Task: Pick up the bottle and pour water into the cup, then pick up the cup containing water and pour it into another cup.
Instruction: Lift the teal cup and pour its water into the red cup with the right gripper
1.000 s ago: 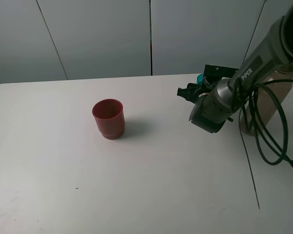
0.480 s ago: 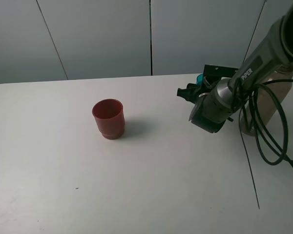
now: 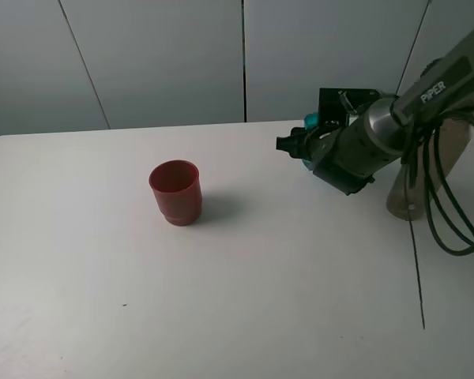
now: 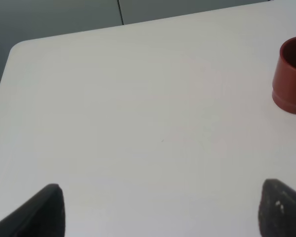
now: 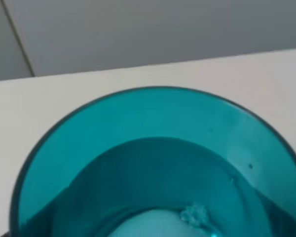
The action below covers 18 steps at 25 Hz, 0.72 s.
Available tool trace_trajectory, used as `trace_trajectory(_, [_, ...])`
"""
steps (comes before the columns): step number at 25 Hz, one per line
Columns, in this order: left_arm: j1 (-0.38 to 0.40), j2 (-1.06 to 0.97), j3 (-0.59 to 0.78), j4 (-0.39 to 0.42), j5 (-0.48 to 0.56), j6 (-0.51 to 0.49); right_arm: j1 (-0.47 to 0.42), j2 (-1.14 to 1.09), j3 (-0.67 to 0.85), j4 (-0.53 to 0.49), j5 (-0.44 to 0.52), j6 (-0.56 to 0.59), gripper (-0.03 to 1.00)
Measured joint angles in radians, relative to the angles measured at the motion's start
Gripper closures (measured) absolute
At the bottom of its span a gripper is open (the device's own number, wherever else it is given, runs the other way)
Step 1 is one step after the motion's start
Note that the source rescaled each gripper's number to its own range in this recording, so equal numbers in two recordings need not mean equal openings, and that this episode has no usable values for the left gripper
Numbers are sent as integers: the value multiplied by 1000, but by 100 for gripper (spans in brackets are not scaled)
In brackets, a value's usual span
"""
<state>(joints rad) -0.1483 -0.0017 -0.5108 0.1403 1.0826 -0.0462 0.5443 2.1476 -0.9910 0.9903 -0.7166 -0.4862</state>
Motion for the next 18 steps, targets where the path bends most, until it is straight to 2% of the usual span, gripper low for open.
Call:
trace_trajectory(8, [0,0,0,0,0,0,43,-116,6,-2,55,-81,86])
trace_trajectory(11, [0,0,0,0,0,0,66,-174,6,-2,114,-115,86])
trace_trajectory(16, [0,0,0,0,0,0,77,-290,7,-18,298,-152,86])
trace_trajectory(18, [0,0,0,0,0,0,77,-331,7,-71,387,-160,86])
